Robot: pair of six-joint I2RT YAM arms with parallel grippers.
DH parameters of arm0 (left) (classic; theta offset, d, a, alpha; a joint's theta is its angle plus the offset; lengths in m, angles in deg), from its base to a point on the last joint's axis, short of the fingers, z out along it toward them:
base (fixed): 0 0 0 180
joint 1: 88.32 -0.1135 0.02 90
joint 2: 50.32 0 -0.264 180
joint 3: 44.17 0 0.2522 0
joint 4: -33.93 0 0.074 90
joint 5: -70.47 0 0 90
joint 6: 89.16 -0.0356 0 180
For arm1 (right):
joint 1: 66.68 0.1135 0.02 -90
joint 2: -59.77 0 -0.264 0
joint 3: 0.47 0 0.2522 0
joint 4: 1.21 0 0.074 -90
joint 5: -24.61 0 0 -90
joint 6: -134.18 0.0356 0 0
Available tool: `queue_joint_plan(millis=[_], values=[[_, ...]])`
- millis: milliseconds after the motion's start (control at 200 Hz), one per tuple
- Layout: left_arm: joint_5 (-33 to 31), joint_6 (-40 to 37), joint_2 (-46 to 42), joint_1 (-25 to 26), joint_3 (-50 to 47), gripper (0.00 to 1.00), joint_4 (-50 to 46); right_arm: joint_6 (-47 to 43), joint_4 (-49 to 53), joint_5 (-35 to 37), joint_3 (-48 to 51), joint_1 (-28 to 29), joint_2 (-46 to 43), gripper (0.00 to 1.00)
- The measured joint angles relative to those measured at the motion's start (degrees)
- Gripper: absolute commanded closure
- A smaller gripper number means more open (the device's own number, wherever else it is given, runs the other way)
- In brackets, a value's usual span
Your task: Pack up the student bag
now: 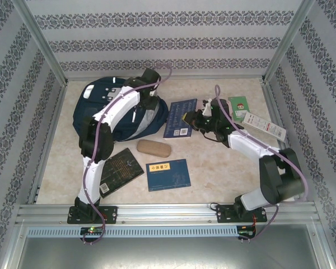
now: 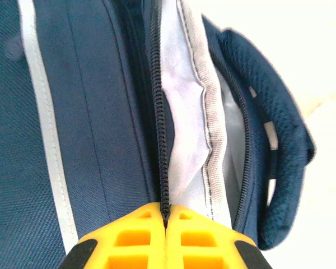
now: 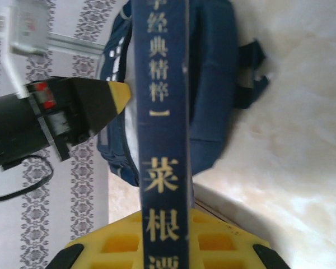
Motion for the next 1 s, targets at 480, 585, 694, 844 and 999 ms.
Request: queue_joint_plan(millis=[480,585,694,844,999], values=[[3.1,-0.04,-10.93,-5.86,4.2,1.0,-2.27,9.6,-15.56,4.52,-22.64,8.76,25.22,1.0],[5.18,-0.24,-11.61,-6.51,4.35,1.0,-2.45,11.54,-17.07,5.46,-28.33,10.78,31.52,1.0],[7.69,-0.24,-11.78,-6.95,4.63,1.0,-2.51,13.57,-17.49,6.67,-35.69,13.18,37.99,1.0],[11.23,-0.17,-12.02,-8.28,4.68,1.0,-2.51,15.69,-17.27,8.39,-45.77,16.37,45.33,1.0],[14.14,0.66,-12.37,-9.01,4.83,1.0,-2.51,16.98,-15.3,11.06,-55.12,18.84,52.09,1.0]])
